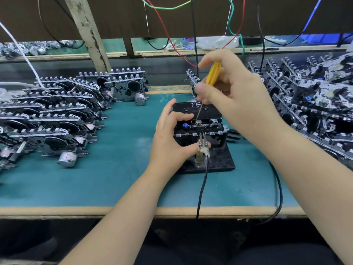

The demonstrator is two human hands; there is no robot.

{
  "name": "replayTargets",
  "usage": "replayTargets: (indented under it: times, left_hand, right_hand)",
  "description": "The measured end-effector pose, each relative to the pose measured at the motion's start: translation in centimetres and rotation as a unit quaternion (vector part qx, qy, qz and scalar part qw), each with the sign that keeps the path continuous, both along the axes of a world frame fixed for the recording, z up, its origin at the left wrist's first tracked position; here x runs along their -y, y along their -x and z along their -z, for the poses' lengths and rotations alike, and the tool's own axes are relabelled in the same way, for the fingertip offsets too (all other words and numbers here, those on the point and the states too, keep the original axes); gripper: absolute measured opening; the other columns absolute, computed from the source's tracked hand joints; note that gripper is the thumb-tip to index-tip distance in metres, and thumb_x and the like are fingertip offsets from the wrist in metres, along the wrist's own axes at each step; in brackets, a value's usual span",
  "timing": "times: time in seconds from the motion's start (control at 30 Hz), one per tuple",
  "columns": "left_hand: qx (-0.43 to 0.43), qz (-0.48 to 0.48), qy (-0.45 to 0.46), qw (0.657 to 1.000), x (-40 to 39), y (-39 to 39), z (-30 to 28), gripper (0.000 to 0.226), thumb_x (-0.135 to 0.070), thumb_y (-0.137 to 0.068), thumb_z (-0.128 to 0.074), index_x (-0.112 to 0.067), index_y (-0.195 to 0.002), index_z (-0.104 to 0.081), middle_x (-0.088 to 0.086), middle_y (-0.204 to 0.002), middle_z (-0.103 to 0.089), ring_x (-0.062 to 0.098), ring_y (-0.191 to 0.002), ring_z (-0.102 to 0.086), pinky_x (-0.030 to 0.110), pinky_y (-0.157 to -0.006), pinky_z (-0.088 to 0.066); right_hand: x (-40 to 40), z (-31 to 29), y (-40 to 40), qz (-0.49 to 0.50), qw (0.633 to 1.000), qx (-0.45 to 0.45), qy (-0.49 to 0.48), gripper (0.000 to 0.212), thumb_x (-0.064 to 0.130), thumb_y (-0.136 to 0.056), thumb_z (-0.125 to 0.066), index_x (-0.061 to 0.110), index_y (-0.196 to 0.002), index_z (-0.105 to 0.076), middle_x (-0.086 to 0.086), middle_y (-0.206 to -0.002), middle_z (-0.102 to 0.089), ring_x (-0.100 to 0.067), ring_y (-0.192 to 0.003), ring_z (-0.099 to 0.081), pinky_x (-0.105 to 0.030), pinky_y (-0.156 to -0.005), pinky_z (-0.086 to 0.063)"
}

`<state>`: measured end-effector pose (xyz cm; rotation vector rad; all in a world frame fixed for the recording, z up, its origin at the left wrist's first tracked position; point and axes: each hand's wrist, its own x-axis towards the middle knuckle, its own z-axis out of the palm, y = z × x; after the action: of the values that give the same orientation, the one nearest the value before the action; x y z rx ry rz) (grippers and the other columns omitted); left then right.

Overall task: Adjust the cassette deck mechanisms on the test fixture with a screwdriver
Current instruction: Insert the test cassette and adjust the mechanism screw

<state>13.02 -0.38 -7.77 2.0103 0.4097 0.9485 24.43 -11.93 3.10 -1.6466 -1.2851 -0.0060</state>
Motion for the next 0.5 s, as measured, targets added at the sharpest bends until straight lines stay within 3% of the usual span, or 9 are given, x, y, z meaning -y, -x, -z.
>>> replayTargets:
  times: [0.13,0.2,0.3,0.43,0.5]
  left_hand:
    - [-0.006,-0.003,-0.008,1.000,-0.1,-0.1,0.1,0.068,-0.018,-0.062,-0.094,-0.058,-0.101,-0.054,-0.020,-0.159,-0.027,-0.012,-0.141,-0.027,0.006,-0.105,-0.027]
    - [0.002,-0.004,-0.006,1.000,-0.3,-0.2,0.1,0.069,-0.017,-0.061,-0.095,-0.056,-0.100,-0.054,-0.020,-0.159,-0.027,-0.014,-0.141,-0.026,0.004,-0.105,-0.026]
    - [0.004,-0.005,0.004,1.000,0.0,-0.2,-0.1,0.068,-0.015,-0.058,-0.096,-0.051,-0.101,-0.057,-0.020,-0.160,-0.026,-0.010,-0.143,-0.027,0.011,-0.109,-0.029]
    - [-0.017,0.017,0.039,0.999,0.1,0.8,-0.6,0.064,-0.025,-0.060,-0.094,-0.049,-0.108,-0.059,-0.030,-0.159,-0.019,-0.004,-0.145,-0.028,0.029,-0.112,-0.037]
    - [-0.043,0.064,0.110,0.991,-0.5,0.6,-2.4,0.057,-0.025,-0.072,-0.088,-0.048,-0.116,-0.061,-0.023,-0.160,-0.021,0.003,-0.146,-0.030,0.035,-0.116,-0.036]
  right_hand:
    - [0.1,-0.4,-0.1,-0.009,1.000,-0.006,-0.002,0.022,0.005,-0.097,-0.062,0.012,-0.117,-0.055,-0.006,-0.081,-0.073,-0.016,-0.073,-0.073,-0.036,-0.075,-0.061]
    - [0.1,-0.3,0.2,-0.004,1.000,0.007,-0.013,0.023,0.007,-0.095,-0.066,0.016,-0.114,-0.056,-0.004,-0.077,-0.072,-0.017,-0.069,-0.072,-0.041,-0.074,-0.060]
    - [0.2,0.0,0.2,0.009,0.999,0.000,-0.032,0.027,0.010,-0.092,-0.070,0.026,-0.109,-0.057,-0.002,-0.074,-0.070,-0.020,-0.068,-0.071,-0.047,-0.073,-0.059]
    - [0.2,0.1,0.4,0.033,0.999,-0.004,-0.011,0.023,0.040,-0.086,-0.067,0.043,-0.106,-0.057,0.007,-0.078,-0.073,-0.012,-0.067,-0.072,-0.039,-0.068,-0.061]
    - [0.0,-0.3,0.5,0.030,1.000,-0.004,0.007,0.025,0.041,-0.082,-0.069,0.048,-0.103,-0.057,0.012,-0.077,-0.074,-0.008,-0.063,-0.072,-0.030,-0.066,-0.059]
